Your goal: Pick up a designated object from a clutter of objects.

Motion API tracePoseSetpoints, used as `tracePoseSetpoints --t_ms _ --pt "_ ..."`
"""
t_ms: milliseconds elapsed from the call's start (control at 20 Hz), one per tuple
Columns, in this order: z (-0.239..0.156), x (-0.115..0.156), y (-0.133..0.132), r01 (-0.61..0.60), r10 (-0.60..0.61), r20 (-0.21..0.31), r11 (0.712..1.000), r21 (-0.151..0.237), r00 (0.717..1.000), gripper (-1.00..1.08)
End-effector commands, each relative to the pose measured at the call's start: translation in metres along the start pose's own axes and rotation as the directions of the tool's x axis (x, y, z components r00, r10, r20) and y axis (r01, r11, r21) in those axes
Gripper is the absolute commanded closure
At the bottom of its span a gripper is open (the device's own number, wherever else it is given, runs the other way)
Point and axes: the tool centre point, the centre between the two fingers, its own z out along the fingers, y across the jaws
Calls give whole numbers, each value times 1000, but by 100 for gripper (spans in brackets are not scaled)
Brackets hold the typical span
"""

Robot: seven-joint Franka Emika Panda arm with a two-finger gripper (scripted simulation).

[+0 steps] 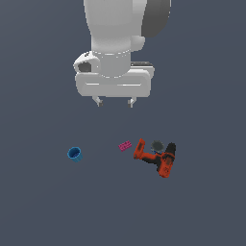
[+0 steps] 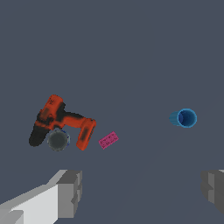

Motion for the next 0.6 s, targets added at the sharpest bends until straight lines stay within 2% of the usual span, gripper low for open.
tracePoseSetpoints --t_ms 0,550 --pt "0 0 0 -1 1 -1 1000 0 1000 -92" --pt "25 2 -4 -87 87 7 996 2 996 -92"
